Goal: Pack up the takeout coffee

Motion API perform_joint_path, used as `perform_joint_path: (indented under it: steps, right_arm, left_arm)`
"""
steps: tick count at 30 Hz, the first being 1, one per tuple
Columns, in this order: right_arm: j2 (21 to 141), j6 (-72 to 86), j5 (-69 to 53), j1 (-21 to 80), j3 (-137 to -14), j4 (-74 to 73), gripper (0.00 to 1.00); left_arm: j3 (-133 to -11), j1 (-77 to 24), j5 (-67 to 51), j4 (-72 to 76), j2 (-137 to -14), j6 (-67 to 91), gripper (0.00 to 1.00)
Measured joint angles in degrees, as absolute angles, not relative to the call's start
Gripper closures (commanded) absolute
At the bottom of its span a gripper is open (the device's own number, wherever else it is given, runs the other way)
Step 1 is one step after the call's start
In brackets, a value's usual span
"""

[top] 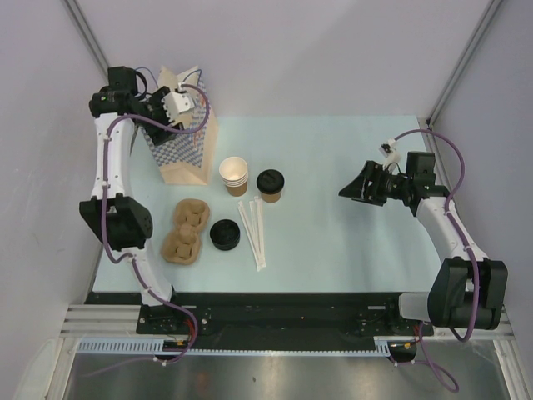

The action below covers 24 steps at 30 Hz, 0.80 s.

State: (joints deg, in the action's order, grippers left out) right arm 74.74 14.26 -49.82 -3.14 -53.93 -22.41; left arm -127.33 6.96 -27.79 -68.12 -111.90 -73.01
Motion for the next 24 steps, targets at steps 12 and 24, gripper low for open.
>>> perform_joint_path:
  steps: [12,24]
  right_arm:
    - [74.67,14.26,-49.82,-3.38,-53.93,-22.5,0.2]
    - [74.67,14.28,-49.82,-4.05,-53.93,-22.44,0.22]
  left_arm:
    - [-127.42,7.66,-29.02,-69.04,-112.57,-78.3,0.26]
    - [-127.39,6.98,-27.62,-63.68,-116.14,-73.76,1.0]
